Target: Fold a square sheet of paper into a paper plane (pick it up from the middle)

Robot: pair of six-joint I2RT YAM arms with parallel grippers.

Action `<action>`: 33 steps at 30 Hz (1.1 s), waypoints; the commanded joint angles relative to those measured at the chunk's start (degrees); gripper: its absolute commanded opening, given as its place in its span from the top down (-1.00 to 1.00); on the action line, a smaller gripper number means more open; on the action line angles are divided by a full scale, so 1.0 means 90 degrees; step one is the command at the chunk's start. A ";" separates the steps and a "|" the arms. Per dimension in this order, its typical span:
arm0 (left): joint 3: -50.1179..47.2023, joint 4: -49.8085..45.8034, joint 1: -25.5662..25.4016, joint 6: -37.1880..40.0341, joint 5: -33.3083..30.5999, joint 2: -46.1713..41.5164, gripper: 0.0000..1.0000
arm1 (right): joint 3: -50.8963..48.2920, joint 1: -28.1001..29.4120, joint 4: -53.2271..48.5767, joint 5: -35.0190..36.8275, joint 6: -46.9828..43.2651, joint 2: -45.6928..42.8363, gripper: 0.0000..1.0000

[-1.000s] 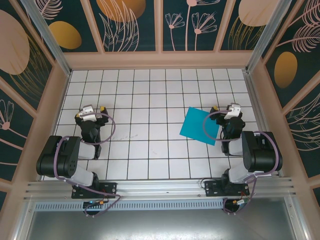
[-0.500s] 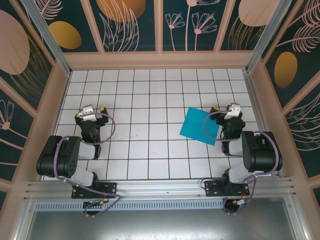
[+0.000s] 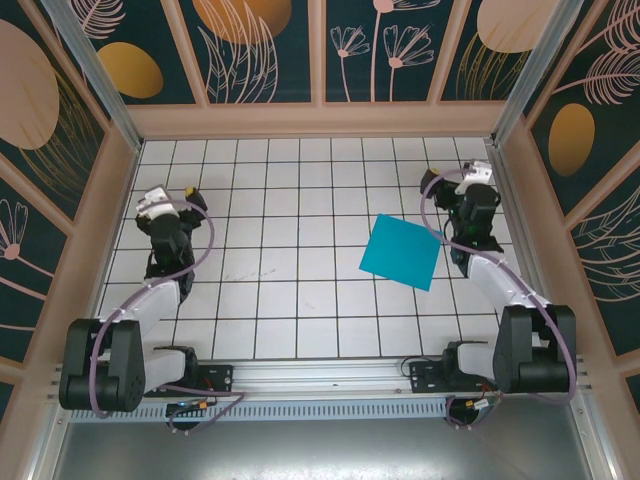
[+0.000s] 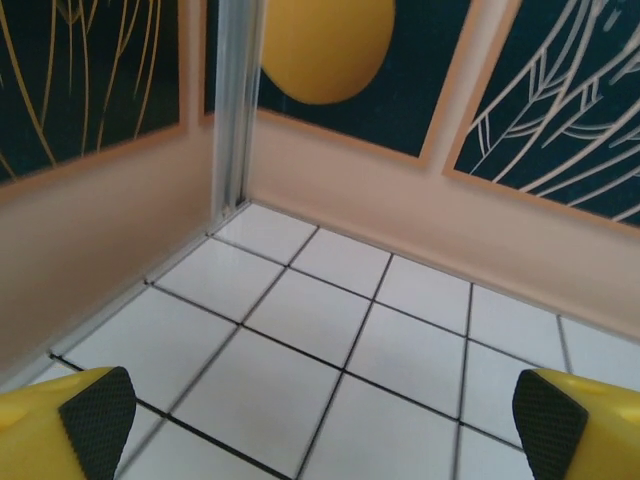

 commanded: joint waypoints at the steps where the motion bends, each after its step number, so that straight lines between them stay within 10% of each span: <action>1: 0.1014 -0.2630 0.0045 -0.1493 0.0042 -0.0059 -0.97 | 0.0507 0.0450 -0.2096 -0.0361 0.0759 0.0060 -0.98; 11: 0.2649 -0.4962 0.0043 -0.1270 0.1869 0.0337 -0.97 | 0.1067 0.1131 -0.3495 -0.1075 0.3173 0.1170 -0.94; 33: 0.2471 -0.4549 0.0043 -0.0879 0.2725 0.0657 -0.98 | 0.1217 0.2109 -0.3637 -0.1105 0.3391 0.2865 -0.91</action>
